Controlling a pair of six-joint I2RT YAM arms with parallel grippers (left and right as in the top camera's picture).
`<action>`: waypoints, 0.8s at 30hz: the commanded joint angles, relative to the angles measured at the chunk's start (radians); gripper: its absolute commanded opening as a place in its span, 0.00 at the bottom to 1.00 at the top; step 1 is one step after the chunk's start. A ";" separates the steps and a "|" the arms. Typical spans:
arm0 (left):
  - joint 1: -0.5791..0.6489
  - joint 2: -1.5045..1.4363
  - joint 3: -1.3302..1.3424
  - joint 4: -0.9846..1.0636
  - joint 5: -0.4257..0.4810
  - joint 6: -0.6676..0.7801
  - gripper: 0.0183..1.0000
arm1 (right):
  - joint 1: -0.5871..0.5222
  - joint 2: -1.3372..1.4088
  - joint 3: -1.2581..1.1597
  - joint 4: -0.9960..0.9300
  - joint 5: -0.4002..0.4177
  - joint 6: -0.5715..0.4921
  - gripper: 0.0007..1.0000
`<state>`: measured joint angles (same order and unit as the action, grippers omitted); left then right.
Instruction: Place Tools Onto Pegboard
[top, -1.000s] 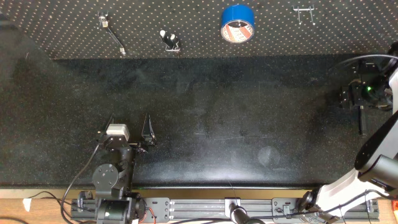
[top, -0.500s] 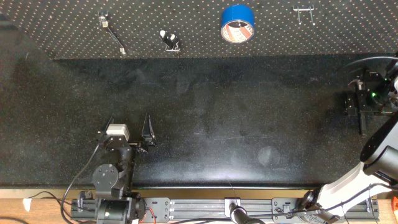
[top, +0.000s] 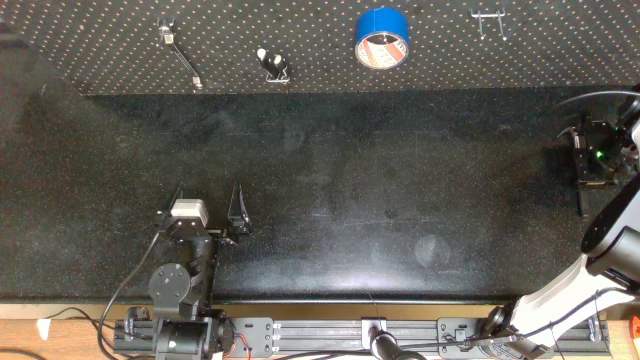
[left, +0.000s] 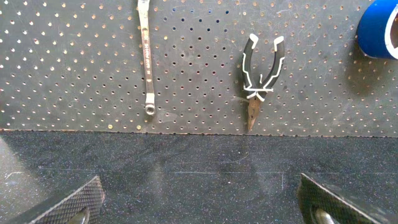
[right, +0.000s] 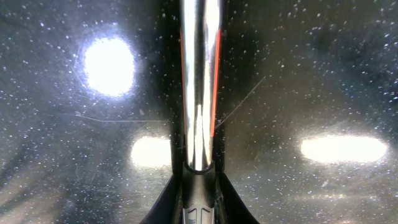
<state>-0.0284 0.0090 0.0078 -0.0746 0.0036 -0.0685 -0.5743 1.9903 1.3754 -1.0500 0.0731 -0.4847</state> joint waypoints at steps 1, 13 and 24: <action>-0.005 -0.006 -0.002 -0.006 -0.008 -0.005 1.00 | 0.000 0.013 -0.005 0.005 -0.011 -0.006 0.07; -0.005 -0.006 -0.002 -0.006 -0.008 -0.005 1.00 | 0.247 -0.680 -0.005 0.179 -0.322 0.367 0.07; -0.005 -0.006 -0.002 -0.006 -0.008 -0.005 1.00 | 0.502 -0.562 -0.005 0.230 -0.320 0.387 0.07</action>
<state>-0.0284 0.0097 0.0078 -0.0746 0.0036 -0.0685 -0.0765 1.4075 1.3621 -0.8288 -0.2424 -0.1120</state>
